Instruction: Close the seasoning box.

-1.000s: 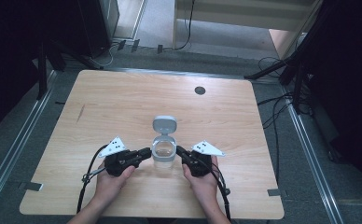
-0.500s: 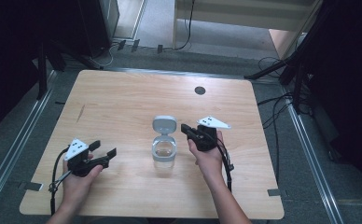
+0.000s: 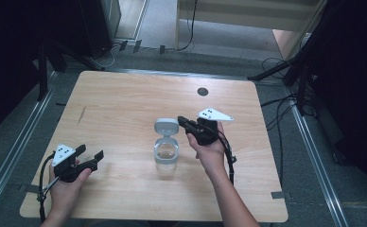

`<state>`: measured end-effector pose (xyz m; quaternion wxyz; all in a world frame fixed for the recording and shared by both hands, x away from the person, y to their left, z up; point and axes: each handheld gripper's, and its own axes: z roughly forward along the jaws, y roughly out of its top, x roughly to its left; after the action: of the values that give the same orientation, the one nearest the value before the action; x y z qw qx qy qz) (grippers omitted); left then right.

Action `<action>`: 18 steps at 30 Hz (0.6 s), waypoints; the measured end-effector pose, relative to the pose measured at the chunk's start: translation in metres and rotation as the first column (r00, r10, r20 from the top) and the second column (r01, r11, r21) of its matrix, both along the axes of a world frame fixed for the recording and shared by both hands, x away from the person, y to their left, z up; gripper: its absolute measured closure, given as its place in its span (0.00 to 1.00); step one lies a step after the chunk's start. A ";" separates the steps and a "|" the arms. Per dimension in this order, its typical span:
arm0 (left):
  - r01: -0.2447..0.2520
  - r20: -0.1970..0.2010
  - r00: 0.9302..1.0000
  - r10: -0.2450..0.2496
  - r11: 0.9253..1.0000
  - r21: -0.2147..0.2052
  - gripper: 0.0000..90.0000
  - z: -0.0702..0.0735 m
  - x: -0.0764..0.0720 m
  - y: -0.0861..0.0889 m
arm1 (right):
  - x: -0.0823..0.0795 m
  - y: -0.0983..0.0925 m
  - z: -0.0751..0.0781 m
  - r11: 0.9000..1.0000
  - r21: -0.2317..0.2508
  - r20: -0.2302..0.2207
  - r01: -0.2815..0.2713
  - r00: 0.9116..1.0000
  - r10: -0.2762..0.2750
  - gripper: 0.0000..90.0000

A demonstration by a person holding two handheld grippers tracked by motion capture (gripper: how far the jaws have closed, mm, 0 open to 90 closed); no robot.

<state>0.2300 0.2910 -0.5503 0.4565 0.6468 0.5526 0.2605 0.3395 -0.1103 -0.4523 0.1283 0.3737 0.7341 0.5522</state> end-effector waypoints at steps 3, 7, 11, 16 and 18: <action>-0.001 -0.003 1.000 0.001 1.000 -0.009 0.26 -0.001 0.001 0.000 | -0.016 -0.004 -0.001 0.999 -0.007 0.003 -0.033 0.999 0.033 1.00; 0.002 -0.006 1.000 -0.002 1.000 0.000 0.26 0.000 0.001 -0.001 | -0.024 -0.009 -0.003 0.999 -0.033 0.012 -0.012 1.000 0.013 1.00; -0.001 -0.010 1.000 0.001 1.000 -0.006 0.27 0.000 0.002 0.000 | -0.025 -0.026 -0.007 0.999 -0.030 0.008 0.037 0.999 -0.037 1.00; -0.002 -0.007 1.000 0.002 1.000 -0.008 0.27 -0.001 0.002 0.000 | -0.027 -0.043 -0.012 0.996 -0.034 0.014 0.084 0.996 -0.084 0.97; 0.001 -0.008 1.000 -0.001 1.000 -0.004 0.27 0.000 0.002 0.000 | -0.029 -0.051 -0.015 0.994 -0.034 0.018 0.108 0.994 -0.108 0.84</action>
<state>0.2316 0.2906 -0.5508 0.4559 0.6472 0.5545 0.2566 0.3109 -0.1615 -0.4676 0.1703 0.4063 0.7213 0.5345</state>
